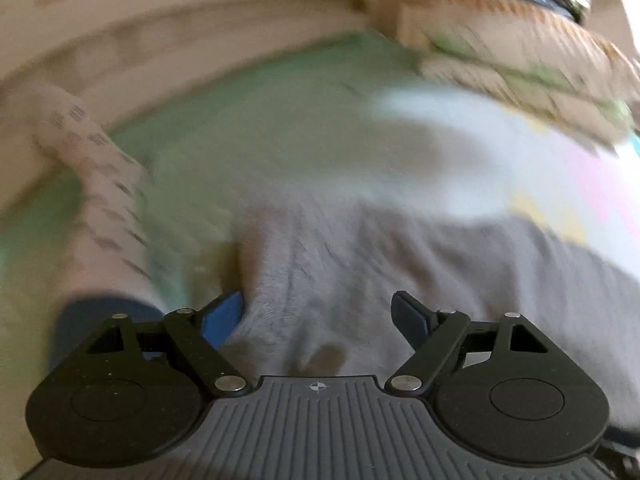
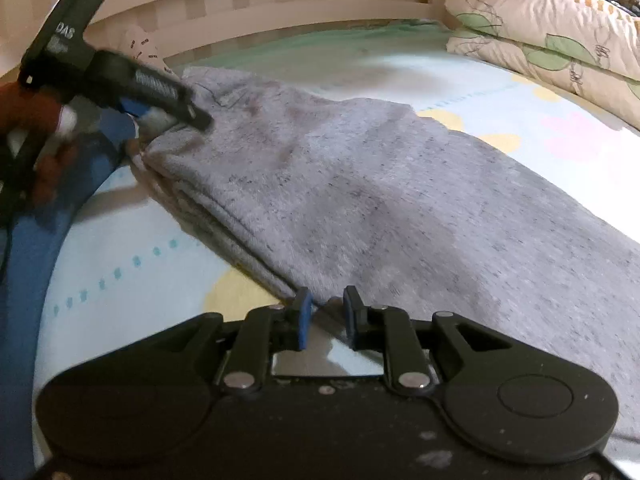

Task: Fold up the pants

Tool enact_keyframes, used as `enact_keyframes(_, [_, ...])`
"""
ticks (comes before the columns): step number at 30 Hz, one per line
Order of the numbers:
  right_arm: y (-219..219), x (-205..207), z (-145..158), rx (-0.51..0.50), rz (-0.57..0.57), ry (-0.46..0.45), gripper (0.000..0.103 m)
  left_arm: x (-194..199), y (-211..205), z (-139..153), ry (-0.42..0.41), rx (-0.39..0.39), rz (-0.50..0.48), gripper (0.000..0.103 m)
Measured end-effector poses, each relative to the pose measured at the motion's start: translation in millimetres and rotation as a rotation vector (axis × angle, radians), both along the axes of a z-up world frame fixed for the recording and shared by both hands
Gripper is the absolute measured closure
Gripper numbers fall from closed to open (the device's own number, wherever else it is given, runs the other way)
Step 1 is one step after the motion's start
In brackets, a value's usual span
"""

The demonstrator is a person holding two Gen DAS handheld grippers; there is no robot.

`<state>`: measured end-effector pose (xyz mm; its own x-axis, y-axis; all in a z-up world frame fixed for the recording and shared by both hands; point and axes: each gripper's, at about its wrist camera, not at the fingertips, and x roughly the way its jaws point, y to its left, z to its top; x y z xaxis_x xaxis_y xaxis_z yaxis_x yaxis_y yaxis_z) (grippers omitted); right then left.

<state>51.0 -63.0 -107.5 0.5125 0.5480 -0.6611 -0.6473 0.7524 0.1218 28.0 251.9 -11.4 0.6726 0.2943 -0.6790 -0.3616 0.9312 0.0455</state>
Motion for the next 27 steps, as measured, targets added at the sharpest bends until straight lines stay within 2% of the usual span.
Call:
enact_keyframes(3, [-6.8, -0.1, 3.0, 0.034, -0.035, -0.003, 0.083, 5.0, 5.9, 20.4, -0.031, 0.035, 0.007, 0.022])
enact_keyframes(5, [-10.5, -0.2, 3.8, 0.050, -0.054, -0.025, 0.083, 7.3, -4.2, 26.0, -0.031, 0.040, -0.048, 0.022])
enact_keyframes(8, [-10.3, 3.4, 5.4, 0.044, -0.058, -0.038, 0.083, 4.6, -34.7, 16.4, -0.002, 0.019, -0.185, 0.022])
enact_keyframes(11, [-8.3, 0.7, 6.4, 0.027, -0.045, -0.034, 0.083, 5.3, -78.1, -5.2, 0.048, -0.016, -0.349, 0.022])
enact_keyframes(14, [-9.9, -5.7, 5.4, -0.004, -0.030, -0.042, 0.083, 9.3, -111.7, -28.8, 0.100, -0.002, -0.487, 0.022])
enact_keyframes(15, [-12.2, -6.9, 4.7, -0.012, -0.028, -0.047, 0.083, 11.0, -115.6, -36.1, 0.112, 0.011, -0.497, 0.022])
enact_keyframes(16, [-14.0, -7.9, 5.1, -0.023, -0.027, -0.055, 0.082, 13.6, -115.0, -44.2, 0.136, 0.030, -0.462, 0.022])
enact_keyframes(18, [-17.6, -10.7, 7.0, -0.049, -0.025, -0.078, 0.079, 21.1, -97.2, -61.3, 0.214, -0.009, -0.375, 0.022])
enact_keyframes(19, [-19.3, -11.6, 8.0, -0.064, -0.023, -0.093, 0.078, 21.4, -83.6, -68.5, 0.217, -0.054, -0.345, 0.023])
enact_keyframes(20, [-20.7, -12.6, 8.8, -0.078, -0.020, -0.109, 0.075, 17.2, -75.4, -69.4, 0.180, -0.086, -0.351, 0.023])
enact_keyframes(21, [-22.7, -13.0, 8.7, -0.092, -0.014, -0.121, 0.074, 14.5, -72.2, -68.0, 0.174, -0.091, -0.350, 0.023])
enact_keyframes(24, [-24.7, -15.0, 7.0, -0.139, 0.016, -0.149, 0.072, 13.4, -77.2, -67.9, 0.198, -0.037, -0.364, 0.023])
enact_keyframes(27, [-22.8, -16.9, 3.1, -0.177, 0.055, -0.177, 0.069, 15.3, -81.8, -69.2, 0.201, -0.029, -0.359, 0.023])
